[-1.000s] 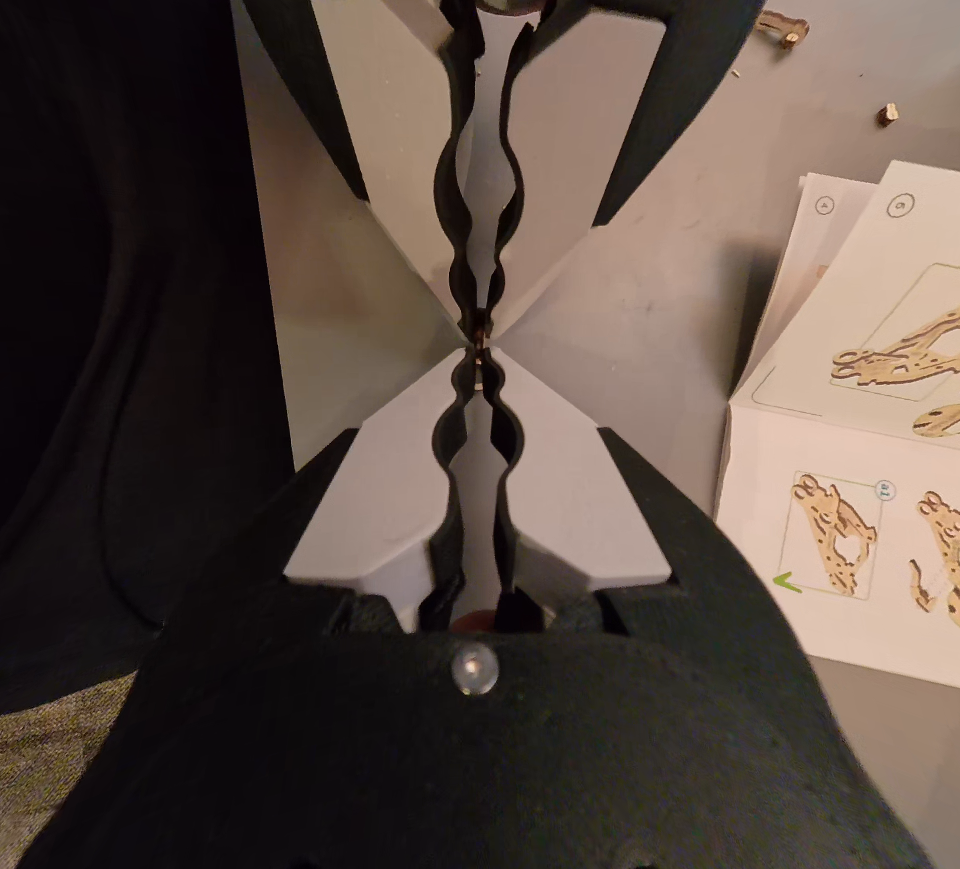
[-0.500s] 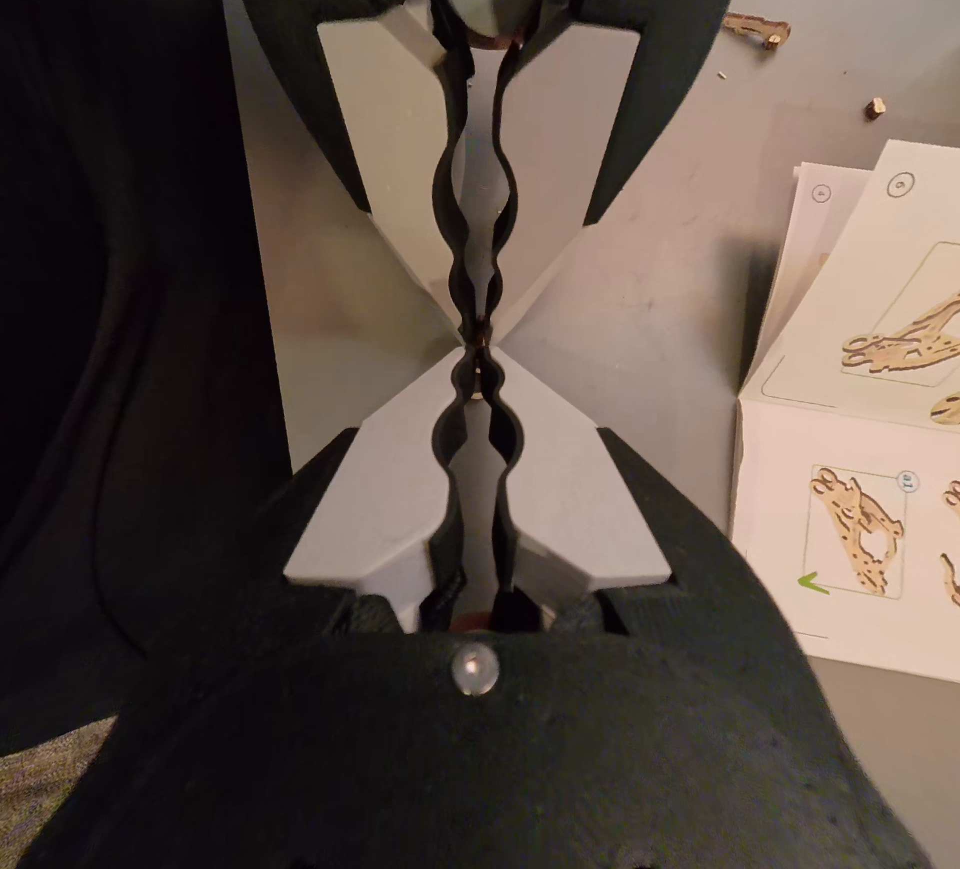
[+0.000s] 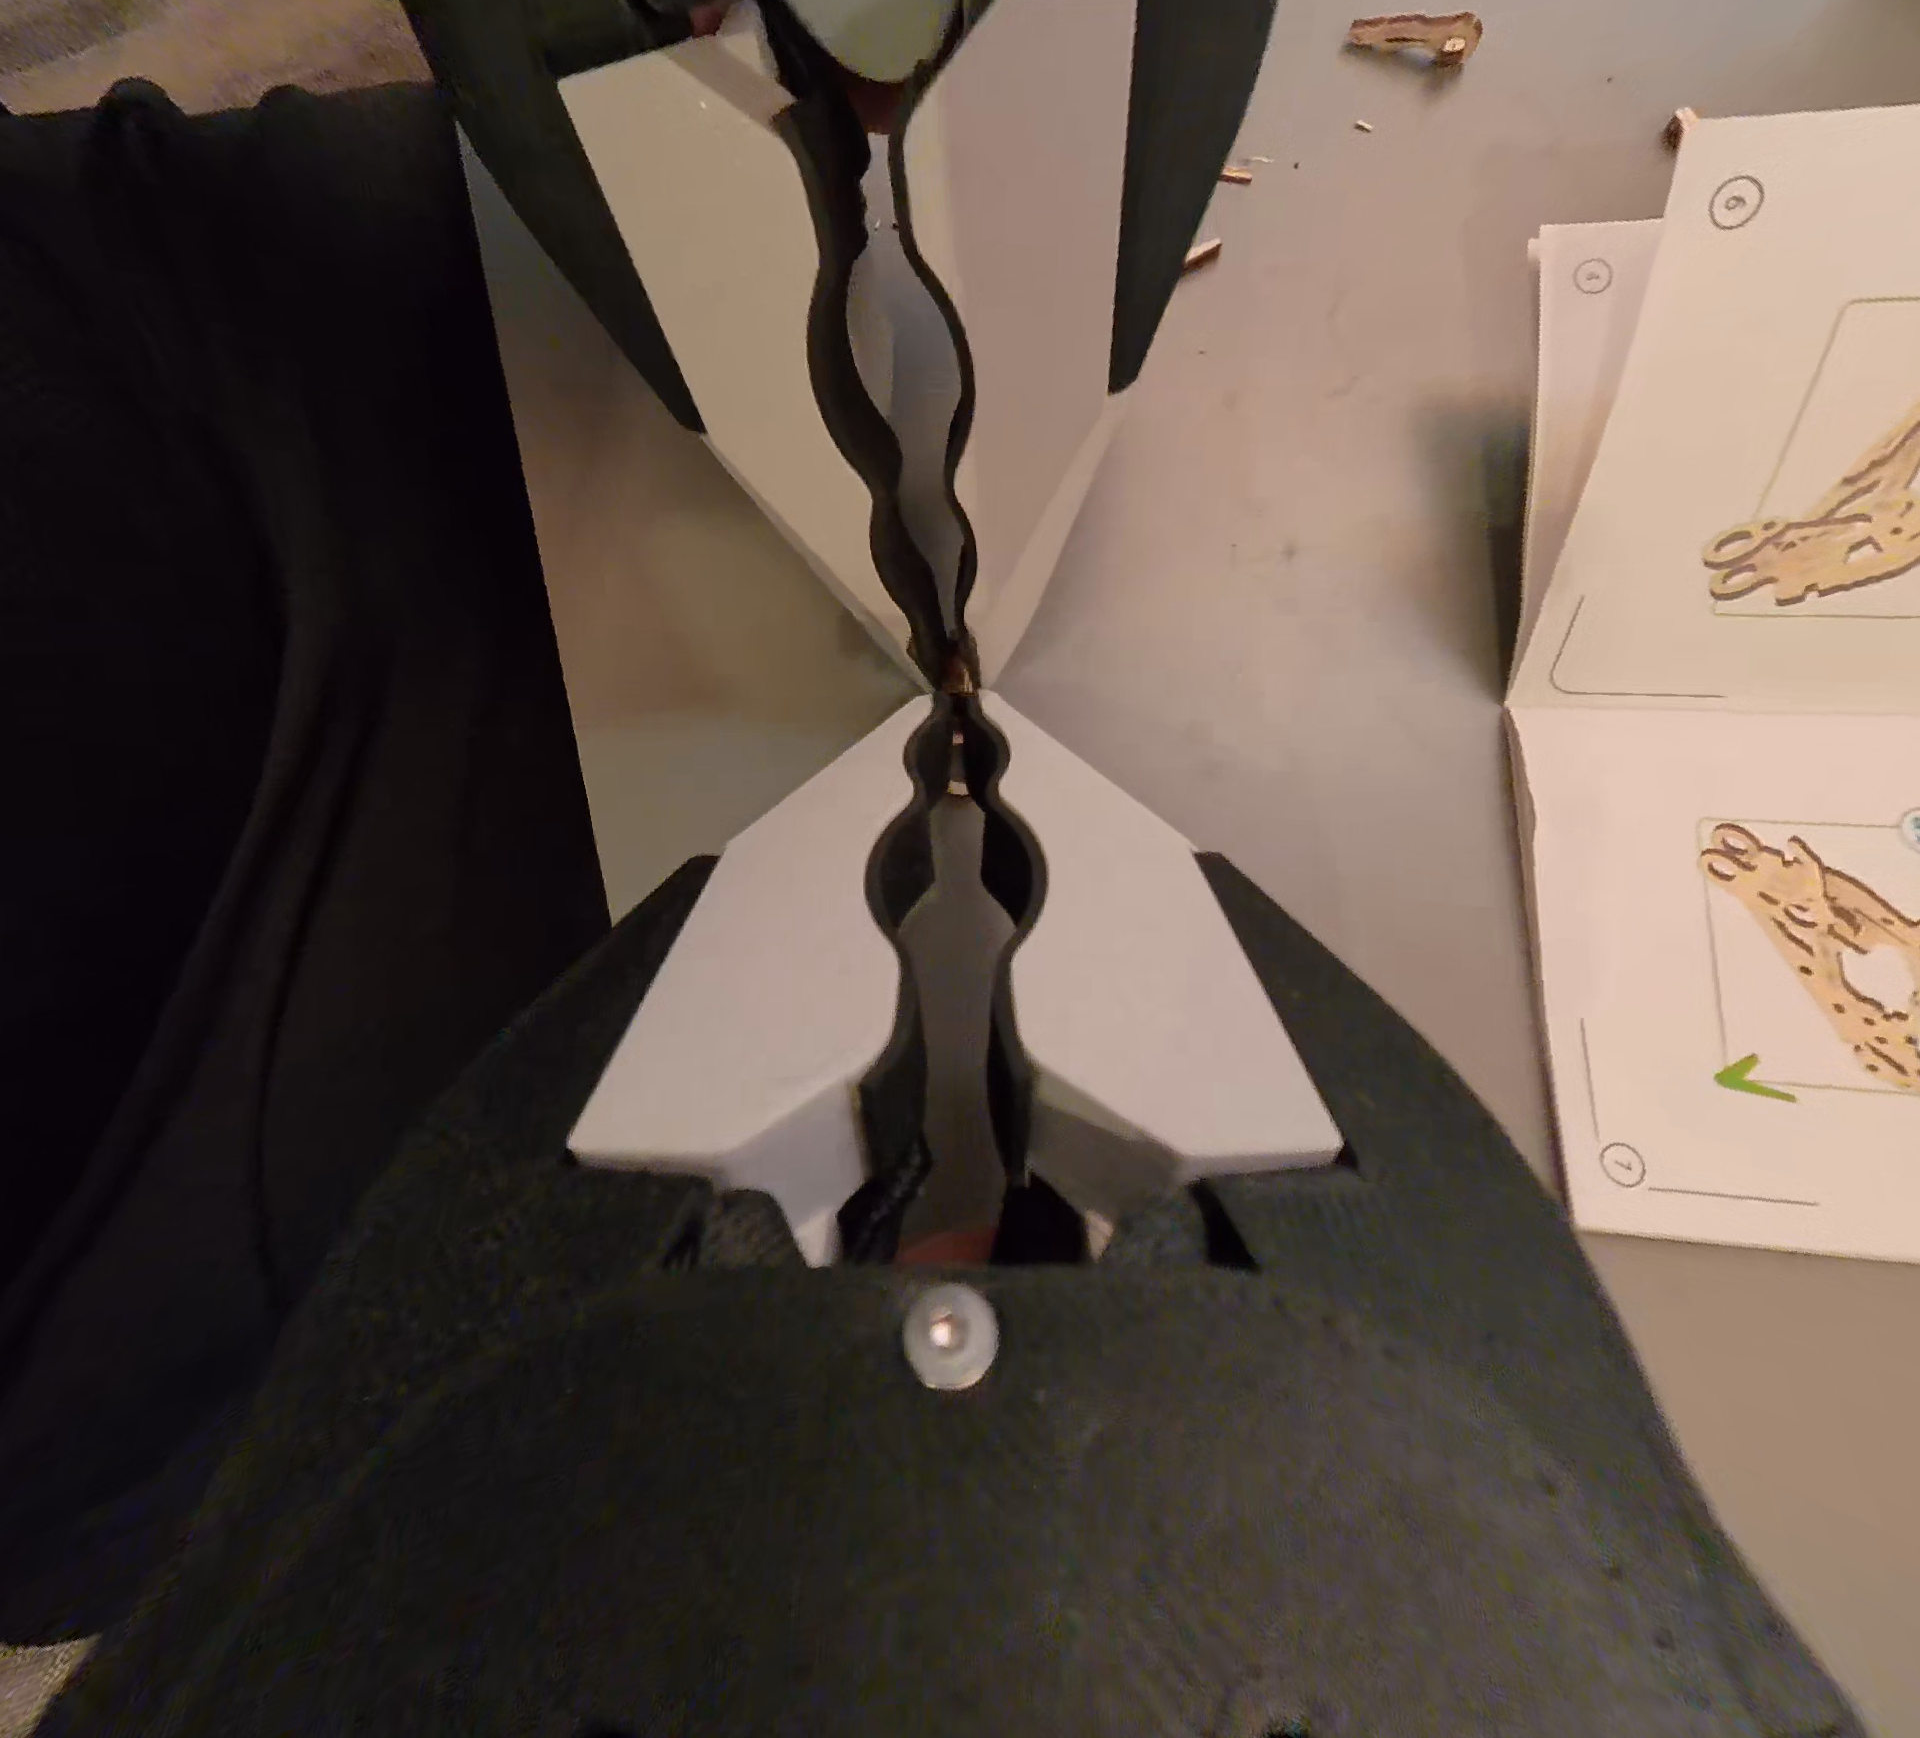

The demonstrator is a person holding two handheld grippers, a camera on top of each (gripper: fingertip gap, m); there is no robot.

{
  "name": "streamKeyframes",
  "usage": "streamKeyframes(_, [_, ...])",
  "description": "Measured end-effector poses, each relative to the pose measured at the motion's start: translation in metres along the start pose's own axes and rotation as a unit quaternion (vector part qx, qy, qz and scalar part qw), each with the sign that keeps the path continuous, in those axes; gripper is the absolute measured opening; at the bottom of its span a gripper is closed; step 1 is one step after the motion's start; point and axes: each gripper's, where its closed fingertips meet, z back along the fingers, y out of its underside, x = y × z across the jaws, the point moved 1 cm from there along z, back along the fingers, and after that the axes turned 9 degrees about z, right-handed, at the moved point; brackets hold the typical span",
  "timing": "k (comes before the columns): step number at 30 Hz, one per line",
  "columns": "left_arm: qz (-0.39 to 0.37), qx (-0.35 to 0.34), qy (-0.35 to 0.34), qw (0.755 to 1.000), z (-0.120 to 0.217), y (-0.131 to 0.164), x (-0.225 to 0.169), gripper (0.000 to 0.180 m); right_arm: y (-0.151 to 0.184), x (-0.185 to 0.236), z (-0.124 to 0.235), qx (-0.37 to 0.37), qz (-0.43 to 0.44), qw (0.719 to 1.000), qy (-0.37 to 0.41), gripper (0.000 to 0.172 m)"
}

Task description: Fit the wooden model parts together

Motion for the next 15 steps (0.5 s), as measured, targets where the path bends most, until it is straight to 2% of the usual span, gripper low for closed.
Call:
streamKeyframes(7, [-0.009,0.021,0.004,1.000,0.0015,-0.0004,0.0029,0.001,0.0018,-0.0024,0.0054,0.016,0.000,1.000,0.004,0.007])
streamKeyframes(15, [-0.012,0.027,0.008,1.000,-0.0012,-0.0006,0.0014,0.002,0.0085,-0.0046,0.0014,0.062,0.031,0.998,0.003,0.000])
